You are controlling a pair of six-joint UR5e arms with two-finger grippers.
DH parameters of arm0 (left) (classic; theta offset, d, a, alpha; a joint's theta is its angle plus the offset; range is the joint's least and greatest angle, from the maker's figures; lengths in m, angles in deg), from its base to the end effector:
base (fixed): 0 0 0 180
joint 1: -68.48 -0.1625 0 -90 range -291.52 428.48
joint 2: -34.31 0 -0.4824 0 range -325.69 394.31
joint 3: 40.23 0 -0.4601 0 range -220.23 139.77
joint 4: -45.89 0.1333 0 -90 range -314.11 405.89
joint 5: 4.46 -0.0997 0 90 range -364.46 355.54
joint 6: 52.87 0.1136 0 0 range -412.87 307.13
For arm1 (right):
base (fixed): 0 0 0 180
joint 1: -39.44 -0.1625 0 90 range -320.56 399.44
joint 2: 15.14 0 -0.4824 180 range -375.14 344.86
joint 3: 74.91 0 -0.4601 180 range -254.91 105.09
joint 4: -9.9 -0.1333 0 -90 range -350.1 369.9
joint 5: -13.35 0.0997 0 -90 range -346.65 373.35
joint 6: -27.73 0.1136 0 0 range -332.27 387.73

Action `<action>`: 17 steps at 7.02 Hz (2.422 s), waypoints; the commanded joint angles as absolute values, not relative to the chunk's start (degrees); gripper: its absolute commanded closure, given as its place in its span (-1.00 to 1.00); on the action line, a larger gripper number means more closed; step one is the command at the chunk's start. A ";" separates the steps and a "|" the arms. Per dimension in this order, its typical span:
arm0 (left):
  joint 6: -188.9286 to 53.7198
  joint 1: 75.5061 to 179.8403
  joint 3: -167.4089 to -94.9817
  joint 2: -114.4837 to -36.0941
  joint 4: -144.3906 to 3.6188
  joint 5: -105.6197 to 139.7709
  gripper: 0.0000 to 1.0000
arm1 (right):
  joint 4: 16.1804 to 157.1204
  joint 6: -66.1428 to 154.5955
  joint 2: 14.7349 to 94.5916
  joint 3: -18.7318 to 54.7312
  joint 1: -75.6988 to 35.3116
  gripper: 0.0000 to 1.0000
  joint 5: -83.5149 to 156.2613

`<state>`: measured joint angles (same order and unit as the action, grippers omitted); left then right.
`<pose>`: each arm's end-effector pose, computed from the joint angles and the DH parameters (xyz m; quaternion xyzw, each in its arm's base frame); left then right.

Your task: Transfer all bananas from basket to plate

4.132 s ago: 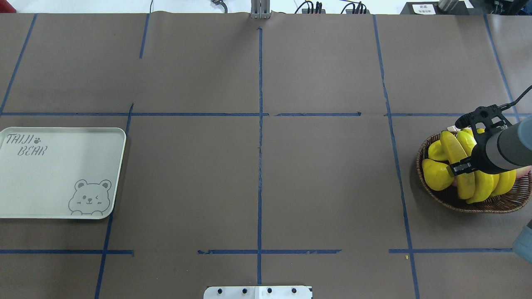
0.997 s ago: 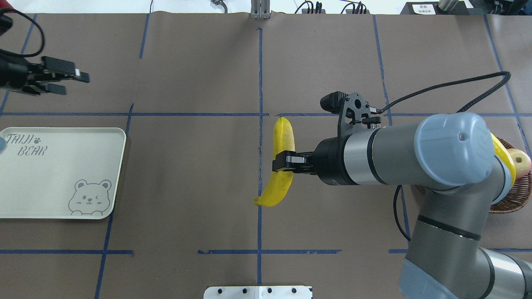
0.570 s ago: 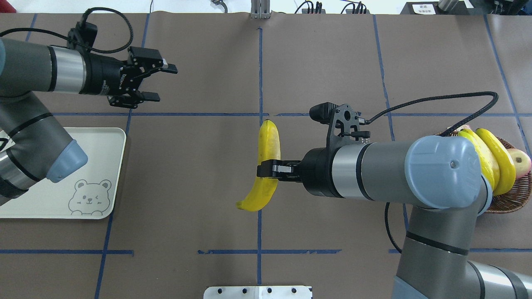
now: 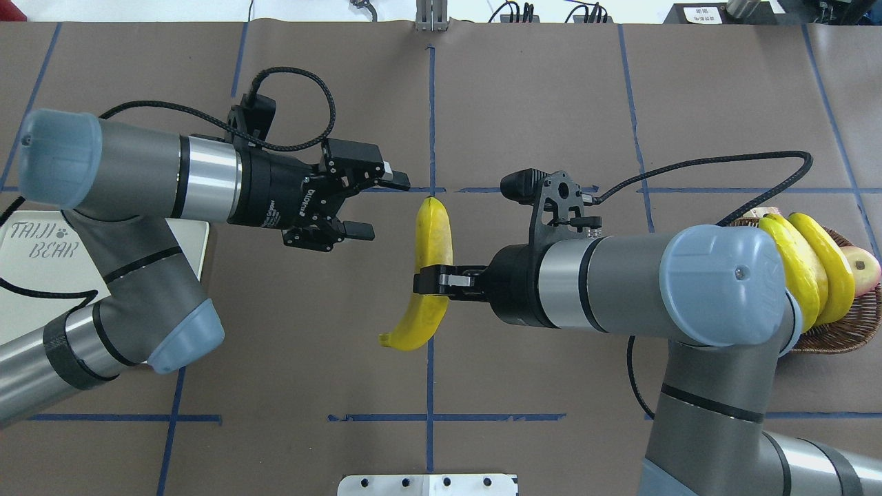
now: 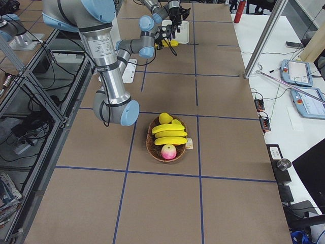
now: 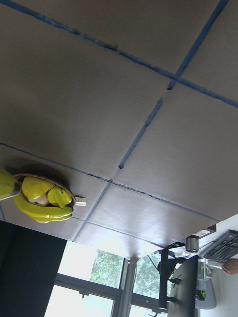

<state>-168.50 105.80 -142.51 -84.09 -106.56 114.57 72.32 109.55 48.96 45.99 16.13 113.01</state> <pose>0.4715 -0.4577 0.1673 -0.0778 0.7702 -0.1468 0.6157 -0.4910 -0.3360 0.1232 0.1215 -0.6610 0.0411 0.7393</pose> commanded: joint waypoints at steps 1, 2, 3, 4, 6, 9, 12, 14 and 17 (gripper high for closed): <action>-168.19 102.43 -142.97 -84.87 -106.51 112.89 -0.99 | 72.31 109.90 47.96 45.50 16.23 0.99 113.02; -167.23 101.19 -143.06 -85.05 -106.51 112.09 -0.99 | 72.31 109.99 47.87 45.50 16.32 0.99 113.02; -166.52 100.13 -142.97 -85.22 -106.42 111.48 -0.98 | 72.31 109.99 47.87 45.50 16.32 0.99 113.11; -165.73 99.60 -142.97 -85.14 -106.33 110.43 -0.96 | 72.22 110.08 47.87 45.59 16.32 0.99 113.11; -165.20 99.42 -142.45 -84.88 -106.33 110.33 -0.90 | 72.13 110.08 47.87 45.59 16.32 0.99 113.11; -165.46 99.50 -143.75 -85.05 -106.16 109.10 0.57 | 71.43 109.90 47.87 45.50 16.32 0.99 113.11; -165.20 99.94 -144.11 -84.44 -106.16 109.36 1.00 | 71.43 110.17 48.14 45.33 17.11 -0.98 113.02; -165.20 100.03 -144.11 -84.35 -106.16 109.45 1.00 | 71.43 110.25 47.96 45.50 17.11 -1.00 113.02; -165.20 100.73 -143.76 -84.17 -105.63 109.45 1.00 | 71.43 110.25 47.96 46.03 16.85 -1.00 113.19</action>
<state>-165.20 100.24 -144.02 -84.22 -105.98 109.45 71.43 110.25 47.97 45.78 16.94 113.10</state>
